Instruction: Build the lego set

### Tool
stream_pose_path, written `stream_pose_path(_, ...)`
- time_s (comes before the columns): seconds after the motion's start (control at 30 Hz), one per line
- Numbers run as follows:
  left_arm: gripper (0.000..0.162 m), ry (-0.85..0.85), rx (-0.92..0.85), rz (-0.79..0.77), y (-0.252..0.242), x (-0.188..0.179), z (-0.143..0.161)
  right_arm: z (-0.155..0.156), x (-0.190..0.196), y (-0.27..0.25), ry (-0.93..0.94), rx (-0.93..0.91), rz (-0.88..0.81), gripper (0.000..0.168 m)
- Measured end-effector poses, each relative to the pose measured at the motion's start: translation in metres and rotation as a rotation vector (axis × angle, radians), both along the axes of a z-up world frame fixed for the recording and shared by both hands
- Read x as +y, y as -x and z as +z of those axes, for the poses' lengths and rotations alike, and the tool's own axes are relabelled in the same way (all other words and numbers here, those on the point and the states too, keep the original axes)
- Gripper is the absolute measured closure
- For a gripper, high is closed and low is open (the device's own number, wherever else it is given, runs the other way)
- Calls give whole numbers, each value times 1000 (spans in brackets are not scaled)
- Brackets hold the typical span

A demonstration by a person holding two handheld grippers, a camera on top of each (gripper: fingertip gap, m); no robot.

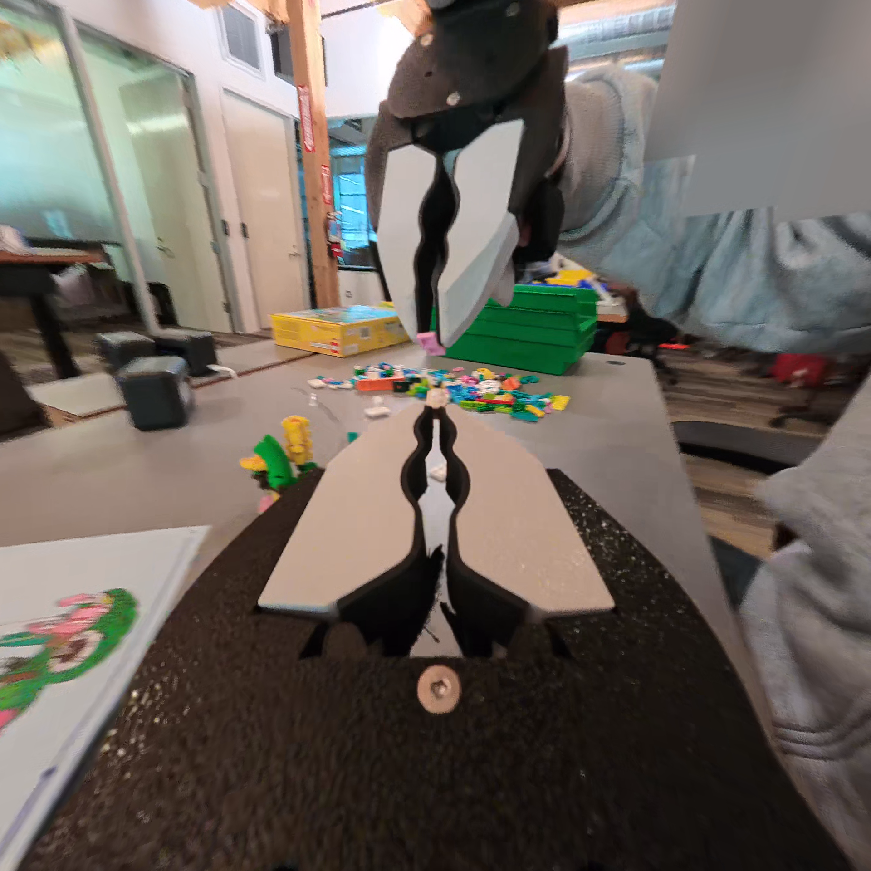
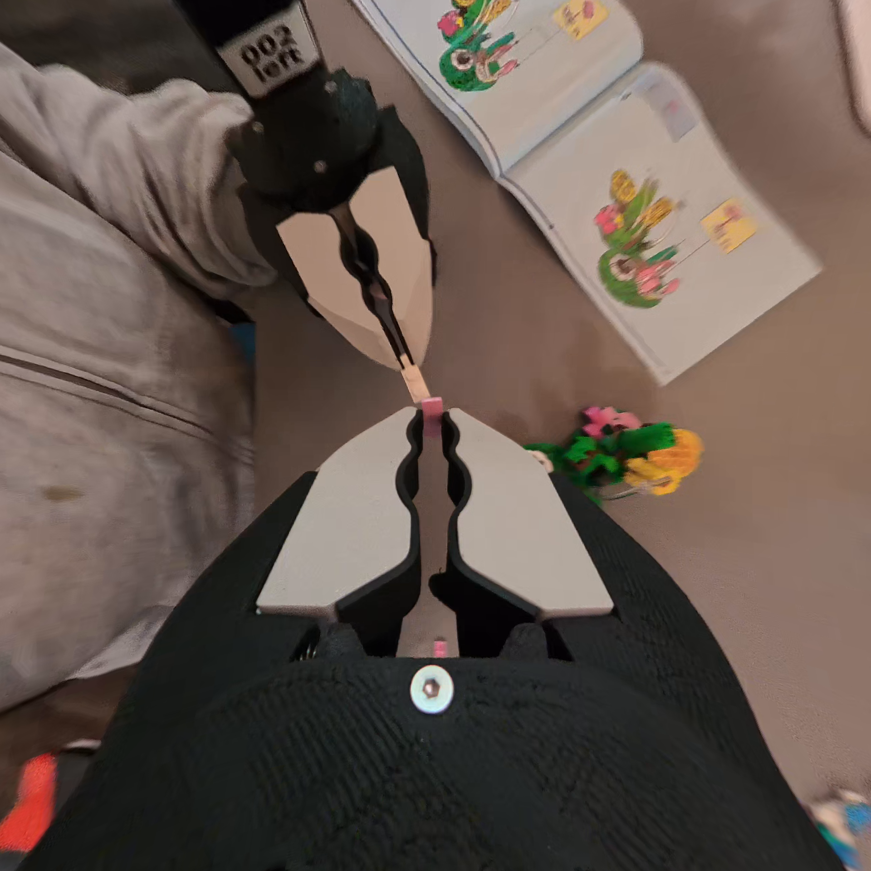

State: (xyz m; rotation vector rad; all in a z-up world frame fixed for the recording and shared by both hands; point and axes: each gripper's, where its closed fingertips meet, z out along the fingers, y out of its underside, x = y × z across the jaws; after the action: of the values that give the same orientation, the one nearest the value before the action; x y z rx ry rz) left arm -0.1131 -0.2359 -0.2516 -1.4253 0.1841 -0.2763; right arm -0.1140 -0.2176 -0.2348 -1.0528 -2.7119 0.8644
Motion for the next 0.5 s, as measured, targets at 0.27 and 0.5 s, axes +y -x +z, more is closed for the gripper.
stream_pose_path(0.27, 160, 84, -259, -213, -8, -2, -3, -2, -14, -5, 194, -349, -78, 162)
stream_pose_path(0.5, 160, 99, -281, -242, -9, -2, -4, -11, -14, -7, 87, -394, -53, 162)
